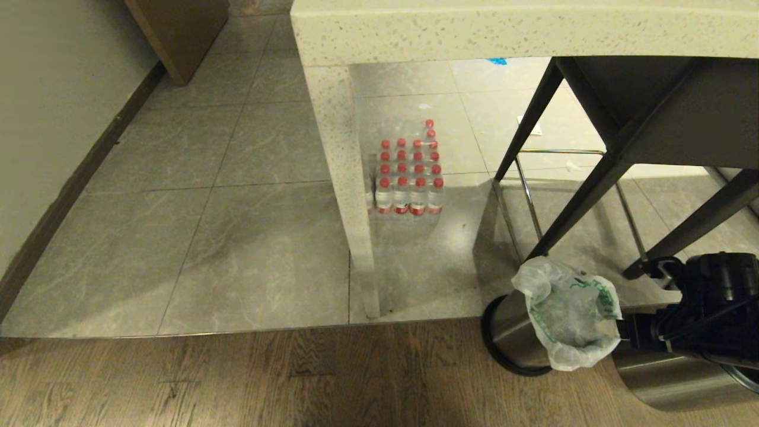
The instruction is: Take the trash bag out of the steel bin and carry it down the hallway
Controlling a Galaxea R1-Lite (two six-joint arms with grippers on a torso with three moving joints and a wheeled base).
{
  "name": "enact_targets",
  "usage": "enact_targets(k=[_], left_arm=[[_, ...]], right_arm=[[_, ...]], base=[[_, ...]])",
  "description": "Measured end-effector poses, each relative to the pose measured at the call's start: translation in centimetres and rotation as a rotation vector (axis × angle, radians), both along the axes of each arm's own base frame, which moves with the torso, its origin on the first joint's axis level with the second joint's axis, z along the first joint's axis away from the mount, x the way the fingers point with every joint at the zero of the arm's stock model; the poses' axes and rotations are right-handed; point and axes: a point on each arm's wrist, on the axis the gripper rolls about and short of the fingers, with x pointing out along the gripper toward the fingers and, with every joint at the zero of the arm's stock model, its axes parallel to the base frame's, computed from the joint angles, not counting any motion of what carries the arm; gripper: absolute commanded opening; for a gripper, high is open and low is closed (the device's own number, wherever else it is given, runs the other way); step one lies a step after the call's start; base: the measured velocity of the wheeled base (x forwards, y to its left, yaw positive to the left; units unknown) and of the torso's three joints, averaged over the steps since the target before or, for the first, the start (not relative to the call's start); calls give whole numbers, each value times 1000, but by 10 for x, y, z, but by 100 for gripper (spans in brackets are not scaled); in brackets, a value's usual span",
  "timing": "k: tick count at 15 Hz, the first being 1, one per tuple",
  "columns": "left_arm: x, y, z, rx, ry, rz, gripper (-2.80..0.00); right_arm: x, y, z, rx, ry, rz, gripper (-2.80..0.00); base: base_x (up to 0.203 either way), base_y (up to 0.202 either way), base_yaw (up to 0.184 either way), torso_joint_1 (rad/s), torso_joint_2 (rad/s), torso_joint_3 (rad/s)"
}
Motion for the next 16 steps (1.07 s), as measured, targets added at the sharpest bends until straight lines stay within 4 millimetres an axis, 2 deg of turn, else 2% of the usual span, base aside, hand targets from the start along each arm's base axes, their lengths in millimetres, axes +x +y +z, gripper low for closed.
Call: enact_targets(k=[16], left_arm=[[0, 0, 0, 0, 0, 0, -280]], right_arm=[[0, 0, 0, 0, 0, 1, 0]], base=[[0, 0, 0, 0, 0, 0]])
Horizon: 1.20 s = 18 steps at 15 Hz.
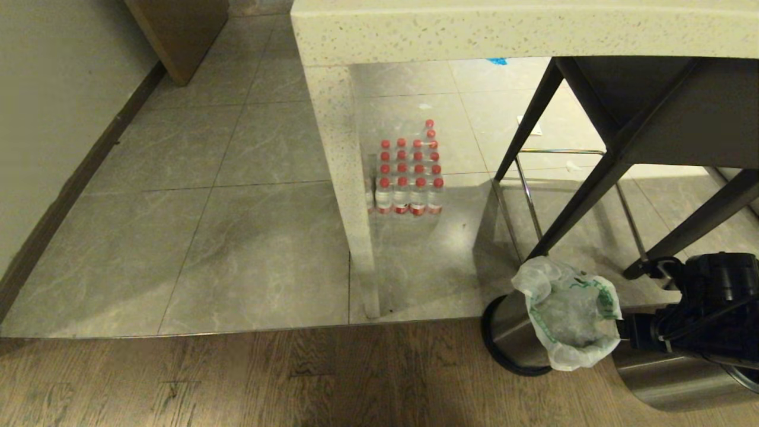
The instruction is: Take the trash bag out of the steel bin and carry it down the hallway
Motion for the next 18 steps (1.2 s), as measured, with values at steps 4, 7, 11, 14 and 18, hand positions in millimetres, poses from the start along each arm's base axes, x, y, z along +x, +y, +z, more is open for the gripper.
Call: enact_targets(k=[4, 7, 11, 14, 18], left_arm=[[0, 0, 0, 0, 0, 0, -280], [0, 0, 0, 0, 0, 0, -280], [0, 0, 0, 0, 0, 0, -280], [0, 0, 0, 0, 0, 0, -280], [0, 0, 0, 0, 0, 0, -280]], right_arm=[[0, 0, 0, 0, 0, -1, 0], [0, 0, 0, 0, 0, -1, 0], [0, 0, 0, 0, 0, 0, 0], [0, 0, 0, 0, 0, -1, 0], [0, 0, 0, -1, 0, -2, 0]], base=[[0, 0, 0, 0, 0, 0], [0, 0, 0, 0, 0, 0], [0, 0, 0, 0, 0, 0], [0, 0, 0, 0, 0, 0], [0, 0, 0, 0, 0, 0]])
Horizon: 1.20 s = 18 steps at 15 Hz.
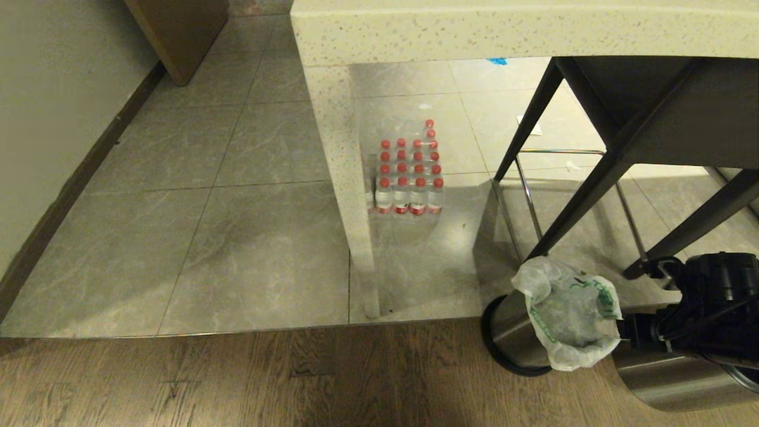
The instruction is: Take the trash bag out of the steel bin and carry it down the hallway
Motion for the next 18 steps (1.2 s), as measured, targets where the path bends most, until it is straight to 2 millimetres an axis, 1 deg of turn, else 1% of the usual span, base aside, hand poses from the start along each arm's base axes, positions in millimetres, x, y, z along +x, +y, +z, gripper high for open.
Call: enact_targets(k=[18], left_arm=[[0, 0, 0, 0, 0, 0, -280]], right_arm=[[0, 0, 0, 0, 0, 0, 0]], base=[[0, 0, 0, 0, 0, 0]])
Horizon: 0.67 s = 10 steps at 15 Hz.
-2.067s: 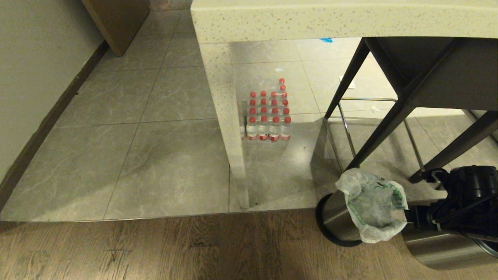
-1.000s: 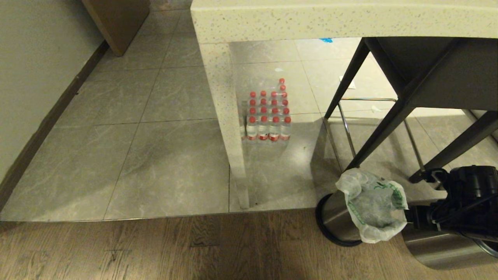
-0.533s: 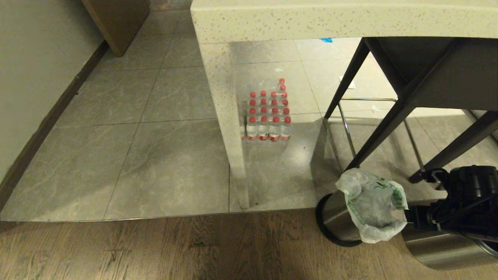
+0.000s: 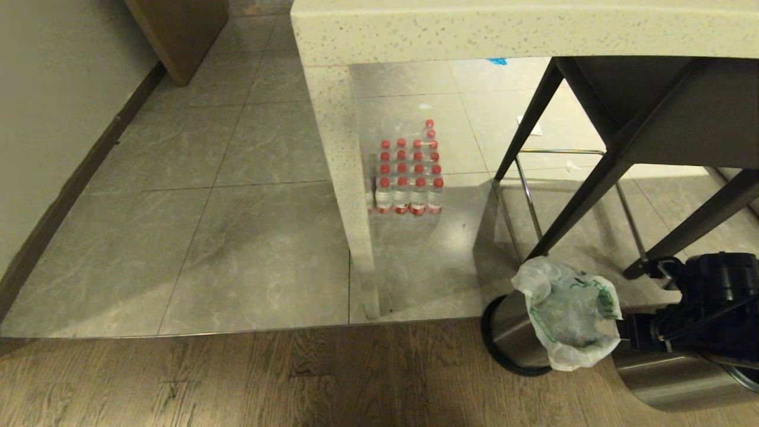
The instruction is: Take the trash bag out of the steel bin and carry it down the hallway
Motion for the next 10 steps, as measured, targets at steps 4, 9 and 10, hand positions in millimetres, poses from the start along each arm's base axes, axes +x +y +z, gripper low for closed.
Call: enact_targets(k=[4, 9, 10], left_arm=[[0, 0, 0, 0, 0, 0, -280], [0, 0, 0, 0, 0, 0, -280], [0, 0, 0, 0, 0, 0, -280]], right_arm=[[0, 0, 0, 0, 0, 0, 0], [0, 0, 0, 0, 0, 1, 0], [0, 0, 0, 1, 0, 1, 0]], base=[[0, 0, 0, 0, 0, 0], [0, 0, 0, 0, 0, 0], [0, 0, 0, 0, 0, 0]])
